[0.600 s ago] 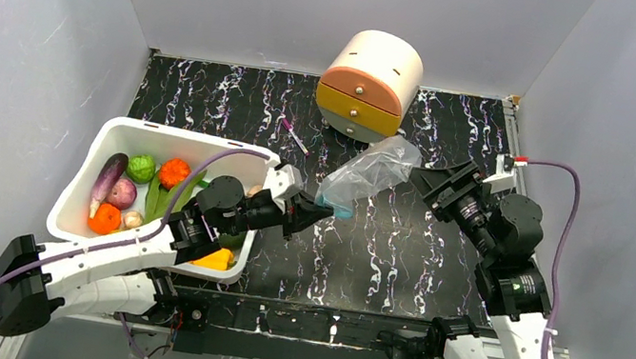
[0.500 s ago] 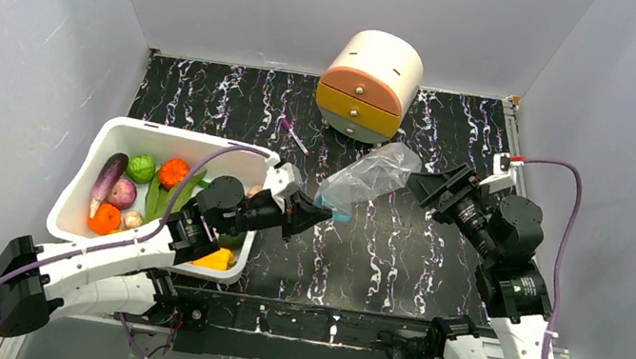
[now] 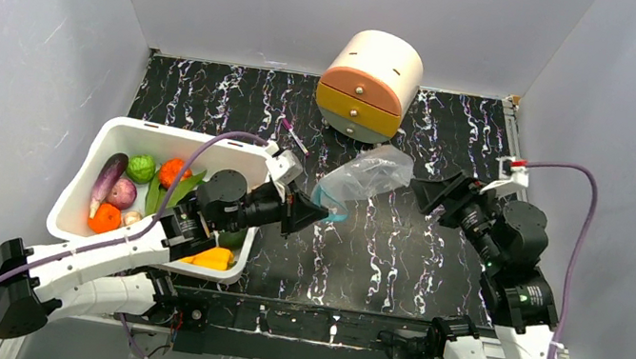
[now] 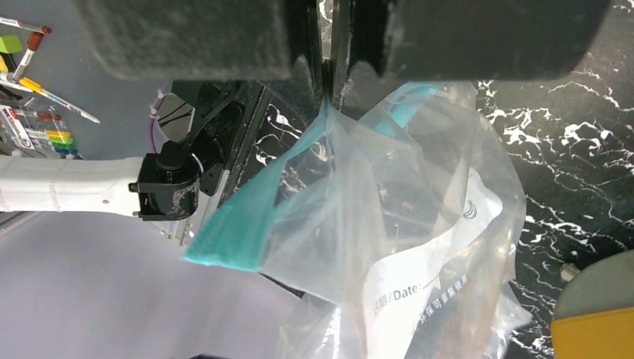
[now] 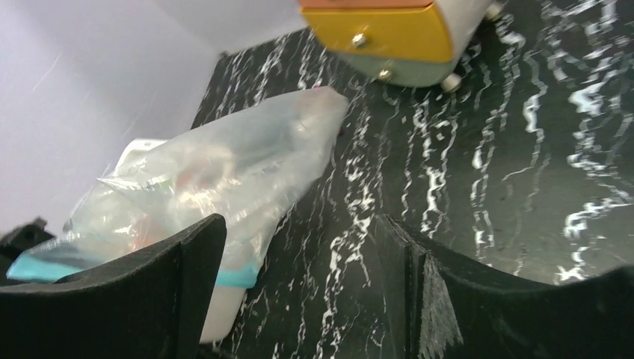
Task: Place the food in the zip-top bag and seal the zipper
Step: Zip the zipper food storage bag.
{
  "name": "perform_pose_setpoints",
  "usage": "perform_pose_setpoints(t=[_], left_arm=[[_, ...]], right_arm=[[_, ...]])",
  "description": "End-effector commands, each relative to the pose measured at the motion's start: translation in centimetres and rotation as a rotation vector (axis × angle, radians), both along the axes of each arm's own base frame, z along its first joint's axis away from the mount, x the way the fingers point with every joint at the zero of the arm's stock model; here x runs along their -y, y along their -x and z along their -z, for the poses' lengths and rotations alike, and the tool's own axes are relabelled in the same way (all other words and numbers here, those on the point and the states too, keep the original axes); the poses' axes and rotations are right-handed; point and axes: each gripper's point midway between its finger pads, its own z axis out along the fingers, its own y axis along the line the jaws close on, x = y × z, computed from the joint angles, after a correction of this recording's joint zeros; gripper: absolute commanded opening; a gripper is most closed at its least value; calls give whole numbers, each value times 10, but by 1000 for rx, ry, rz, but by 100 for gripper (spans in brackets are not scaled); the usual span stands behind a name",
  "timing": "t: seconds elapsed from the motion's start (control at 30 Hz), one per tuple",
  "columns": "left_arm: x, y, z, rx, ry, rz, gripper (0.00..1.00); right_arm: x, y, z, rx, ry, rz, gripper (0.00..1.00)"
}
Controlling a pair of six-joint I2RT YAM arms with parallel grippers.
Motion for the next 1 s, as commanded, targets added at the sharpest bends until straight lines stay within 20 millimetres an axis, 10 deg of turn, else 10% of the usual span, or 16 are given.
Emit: perform_pose_setpoints(t=[0.0, 0.3, 0.97], left_arm=[[-10, -1, -15, -17, 24, -52, 0], [-6, 0, -18, -78, 25, -52, 0], [25, 22, -45, -272, 139, 92, 0]], right_arm=[[32, 3, -46, 117, 23, 176, 72], [-14, 29, -63, 267, 5, -138, 66], [-66, 42, 14, 262, -77, -526, 49]])
